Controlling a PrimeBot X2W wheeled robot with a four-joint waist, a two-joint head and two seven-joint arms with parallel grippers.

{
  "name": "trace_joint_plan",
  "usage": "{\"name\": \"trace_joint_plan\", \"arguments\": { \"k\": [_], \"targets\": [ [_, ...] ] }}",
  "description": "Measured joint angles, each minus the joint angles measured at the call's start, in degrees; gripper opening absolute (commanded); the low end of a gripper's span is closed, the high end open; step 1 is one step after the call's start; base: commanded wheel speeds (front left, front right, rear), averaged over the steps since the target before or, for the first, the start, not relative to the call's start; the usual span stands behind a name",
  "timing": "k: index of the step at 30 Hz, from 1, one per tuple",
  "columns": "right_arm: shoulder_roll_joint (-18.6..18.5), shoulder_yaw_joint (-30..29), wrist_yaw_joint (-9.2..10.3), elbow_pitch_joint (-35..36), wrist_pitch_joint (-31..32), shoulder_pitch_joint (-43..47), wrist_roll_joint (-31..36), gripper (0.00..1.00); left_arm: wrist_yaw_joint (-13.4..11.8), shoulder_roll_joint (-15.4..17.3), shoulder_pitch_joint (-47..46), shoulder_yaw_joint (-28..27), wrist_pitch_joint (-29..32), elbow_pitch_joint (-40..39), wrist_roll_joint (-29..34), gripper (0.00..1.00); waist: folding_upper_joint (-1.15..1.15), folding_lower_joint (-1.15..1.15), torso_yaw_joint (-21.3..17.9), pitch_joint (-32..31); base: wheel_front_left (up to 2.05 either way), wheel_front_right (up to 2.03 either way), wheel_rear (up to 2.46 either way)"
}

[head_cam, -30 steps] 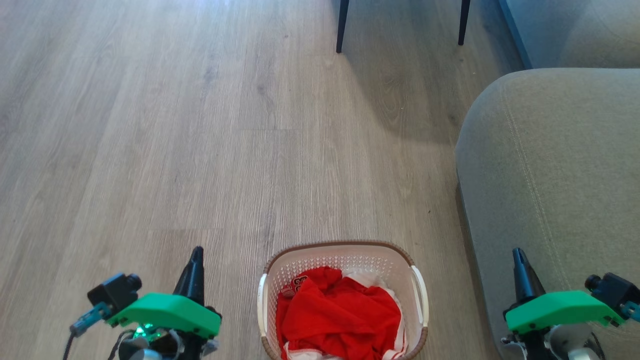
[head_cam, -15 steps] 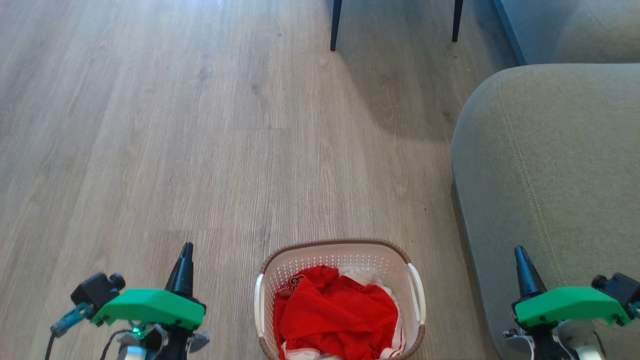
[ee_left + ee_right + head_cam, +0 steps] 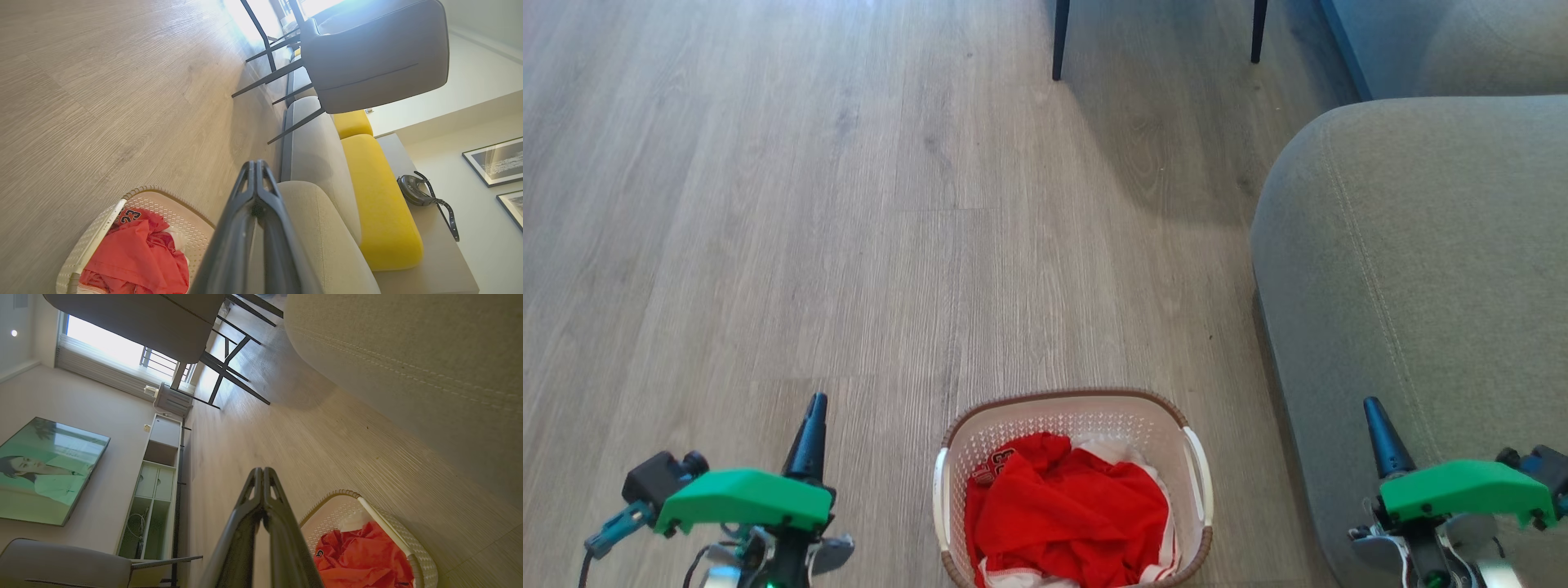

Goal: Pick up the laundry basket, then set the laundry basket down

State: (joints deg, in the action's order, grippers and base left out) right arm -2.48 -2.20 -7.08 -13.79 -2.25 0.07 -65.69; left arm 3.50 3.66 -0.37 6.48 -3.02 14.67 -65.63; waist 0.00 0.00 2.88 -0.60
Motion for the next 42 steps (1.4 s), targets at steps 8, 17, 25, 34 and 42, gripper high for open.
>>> {"name": "trace_joint_plan", "arguments": {
  "k": [8,17,25,34,42],
  "targets": [
    [0.0,-0.7,0.0,-0.3,1.2,-0.2,-4.5,0.0,0.6,0.0,-0.6,-1.6,1.2,0.2,-4.7,0.0,0.0,0.0,-0.5,0.1,0.0,0.0,0.0],
    [0.0,-1.5,0.0,-0.6,2.7,-1.2,-9.7,0.0,1.1,0.0,-0.9,-3.4,2.7,0.4,-10.1,0.0,0.0,0.0,-1.1,0.3,0.0,0.0,0.0],
    [0.0,-2.2,0.0,-1.1,4.0,-1.5,-14.8,0.0,1.9,0.0,-1.2,-5.0,4.1,0.6,-15.3,0.0,0.0,0.0,-1.6,0.4,0.0,0.0,0.0],
    [0.0,-3.2,0.0,-1.4,5.3,-2.3,-20.0,0.0,2.5,0.0,-1.8,-6.5,5.5,0.8,-20.7,0.0,0.0,0.0,-2.2,0.6,0.0,0.0,0.0],
    [0.0,-3.7,0.0,-1.8,6.8,-2.4,-23.9,0.0,3.1,0.0,-2.2,-7.7,6.6,1.0,-24.8,0.0,0.0,0.0,-2.6,0.7,0.0,0.0,0.0]
  ]
}}
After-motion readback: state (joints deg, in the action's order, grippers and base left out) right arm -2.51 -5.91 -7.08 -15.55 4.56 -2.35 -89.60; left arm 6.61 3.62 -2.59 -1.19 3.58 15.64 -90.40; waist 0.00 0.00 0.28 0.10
